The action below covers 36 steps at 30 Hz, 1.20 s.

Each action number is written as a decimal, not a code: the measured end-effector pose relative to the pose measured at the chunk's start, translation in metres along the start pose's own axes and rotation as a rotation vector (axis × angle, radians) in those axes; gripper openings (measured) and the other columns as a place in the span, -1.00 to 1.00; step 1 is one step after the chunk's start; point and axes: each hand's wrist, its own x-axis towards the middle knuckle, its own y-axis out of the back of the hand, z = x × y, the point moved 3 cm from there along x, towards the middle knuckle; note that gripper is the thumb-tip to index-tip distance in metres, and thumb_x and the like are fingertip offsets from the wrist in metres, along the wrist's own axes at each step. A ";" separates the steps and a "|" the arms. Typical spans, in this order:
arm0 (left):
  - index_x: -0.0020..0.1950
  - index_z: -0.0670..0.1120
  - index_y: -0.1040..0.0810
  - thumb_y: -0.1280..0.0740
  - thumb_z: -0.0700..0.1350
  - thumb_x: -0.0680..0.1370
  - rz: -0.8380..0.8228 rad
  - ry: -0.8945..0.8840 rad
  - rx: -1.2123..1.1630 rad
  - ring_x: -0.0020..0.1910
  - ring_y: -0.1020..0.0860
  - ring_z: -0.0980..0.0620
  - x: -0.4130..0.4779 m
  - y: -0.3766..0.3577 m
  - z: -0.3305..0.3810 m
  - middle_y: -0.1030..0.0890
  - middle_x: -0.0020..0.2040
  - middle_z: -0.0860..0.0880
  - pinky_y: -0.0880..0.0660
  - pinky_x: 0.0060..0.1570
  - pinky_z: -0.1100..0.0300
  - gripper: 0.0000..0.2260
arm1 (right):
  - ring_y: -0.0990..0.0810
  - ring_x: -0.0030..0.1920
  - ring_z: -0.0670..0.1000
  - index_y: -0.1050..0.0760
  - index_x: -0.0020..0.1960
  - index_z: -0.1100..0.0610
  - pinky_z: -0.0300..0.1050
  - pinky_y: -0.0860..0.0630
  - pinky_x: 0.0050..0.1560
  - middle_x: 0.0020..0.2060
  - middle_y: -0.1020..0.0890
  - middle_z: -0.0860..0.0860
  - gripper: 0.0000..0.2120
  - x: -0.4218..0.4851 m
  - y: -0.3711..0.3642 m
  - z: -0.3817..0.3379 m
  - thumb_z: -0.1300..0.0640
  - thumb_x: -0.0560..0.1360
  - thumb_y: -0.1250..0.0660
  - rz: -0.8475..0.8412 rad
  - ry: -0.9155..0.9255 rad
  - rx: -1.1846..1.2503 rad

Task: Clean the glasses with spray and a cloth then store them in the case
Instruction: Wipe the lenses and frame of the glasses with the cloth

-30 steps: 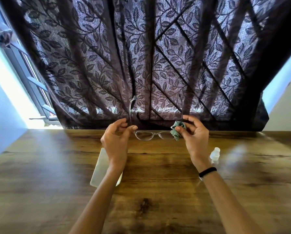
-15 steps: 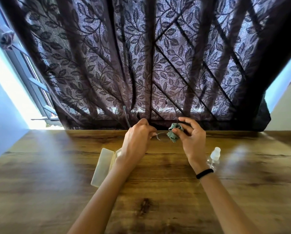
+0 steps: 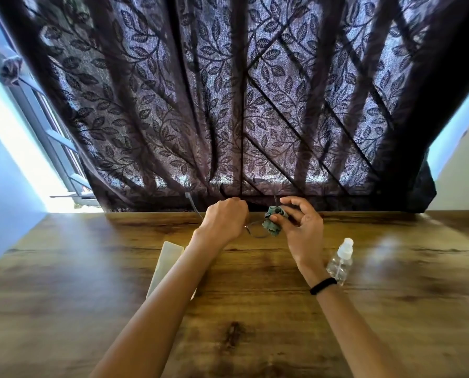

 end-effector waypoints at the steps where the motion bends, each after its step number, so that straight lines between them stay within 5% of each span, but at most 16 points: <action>1: 0.06 -0.13 -0.59 -0.26 -0.30 0.47 0.012 0.001 0.029 0.03 -0.57 -0.16 -0.001 0.000 0.002 -0.58 0.07 -0.08 -0.52 -0.04 -0.01 -0.77 | -0.62 -0.05 -0.13 -0.49 0.00 0.12 -0.30 -0.56 -0.03 -0.13 -0.63 -0.07 -0.69 0.000 0.000 0.001 0.35 0.33 -0.45 0.002 0.000 0.008; 12: 0.05 -0.14 -0.53 -0.21 -0.33 0.51 0.103 -0.009 0.360 0.00 -0.59 -0.10 -0.009 -0.004 0.024 -0.54 0.04 -0.07 -0.34 -0.34 0.15 -0.80 | -0.61 -0.05 -0.24 -0.48 0.09 0.09 -0.38 -0.54 -0.09 -0.02 -0.65 0.05 -0.65 0.002 -0.002 -0.002 0.28 0.35 -0.46 -0.079 0.008 0.046; 16: 0.04 -0.13 -0.54 -0.22 -0.30 0.51 0.130 -0.041 0.375 -0.02 -0.58 -0.07 -0.011 -0.007 0.026 -0.53 0.03 -0.05 -0.33 -0.35 0.16 -0.82 | -0.64 -0.02 -0.06 -0.47 0.14 0.08 -0.15 -0.57 0.01 -0.03 -0.67 0.12 -0.60 0.004 -0.001 -0.003 0.24 0.34 -0.47 -0.082 -0.042 0.070; 25: 0.02 -0.14 -0.49 -0.24 -0.31 0.48 0.133 -0.096 0.242 -0.04 -0.59 -0.13 -0.018 -0.008 0.020 -0.57 -0.03 -0.07 -0.31 -0.31 0.11 -0.84 | -0.68 -0.21 -0.09 -0.49 0.08 0.06 -0.27 -0.59 -0.21 -0.31 -0.70 -0.02 -0.62 0.008 -0.001 -0.010 0.29 0.32 -0.47 -0.157 -0.212 0.303; 36: -0.01 -0.14 -0.55 -0.18 -0.31 0.50 0.093 -0.244 0.299 -0.05 -0.60 -0.12 -0.029 -0.019 0.031 -0.60 0.00 -0.08 -0.32 -0.32 0.12 -0.81 | -0.66 -0.22 -0.11 -0.53 -0.01 0.07 -0.29 -0.53 -0.35 -0.19 -0.67 0.00 -0.67 0.021 -0.005 -0.020 0.27 0.27 -0.45 -0.254 -0.357 0.476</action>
